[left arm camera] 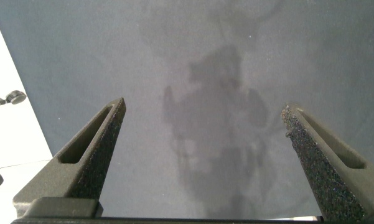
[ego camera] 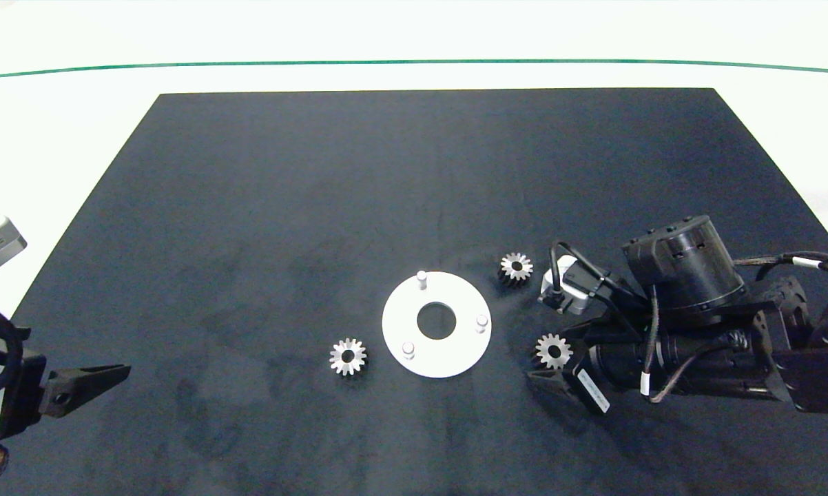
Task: Install three planetary gears onto the carrier pins
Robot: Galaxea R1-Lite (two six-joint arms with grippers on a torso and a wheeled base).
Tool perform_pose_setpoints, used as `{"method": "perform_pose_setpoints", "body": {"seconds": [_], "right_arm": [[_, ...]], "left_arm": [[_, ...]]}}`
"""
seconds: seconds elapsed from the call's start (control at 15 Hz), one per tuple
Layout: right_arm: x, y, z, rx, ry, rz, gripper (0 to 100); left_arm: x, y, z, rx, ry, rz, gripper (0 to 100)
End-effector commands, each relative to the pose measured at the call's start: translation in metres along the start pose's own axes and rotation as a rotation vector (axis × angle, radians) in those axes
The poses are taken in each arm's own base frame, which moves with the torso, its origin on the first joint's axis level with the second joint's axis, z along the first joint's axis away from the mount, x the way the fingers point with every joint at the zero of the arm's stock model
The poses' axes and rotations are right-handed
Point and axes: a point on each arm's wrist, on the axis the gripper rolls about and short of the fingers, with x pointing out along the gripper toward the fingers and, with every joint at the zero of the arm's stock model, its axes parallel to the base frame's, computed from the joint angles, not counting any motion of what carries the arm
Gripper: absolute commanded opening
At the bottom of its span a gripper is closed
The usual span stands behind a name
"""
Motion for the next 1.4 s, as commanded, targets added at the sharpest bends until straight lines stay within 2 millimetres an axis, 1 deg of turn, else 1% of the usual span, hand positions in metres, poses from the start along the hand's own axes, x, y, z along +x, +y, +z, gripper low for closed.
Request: {"method": "perform_pose_setpoints", "body": {"seconds": [0.07,1.4], "right_arm": [[-0.0007,0.0002,0.0004,-0.003,-0.001,-0.003,69],[0.0080,0.0033,-0.0011,-0.010,0.023,0.008,28]], "left_arm": [[-0.0002,0.0002,-0.0003,0.001,0.003,0.002,100],[-0.0044,0.0010,0.0002,-0.004,-0.015,0.008,100]]}}
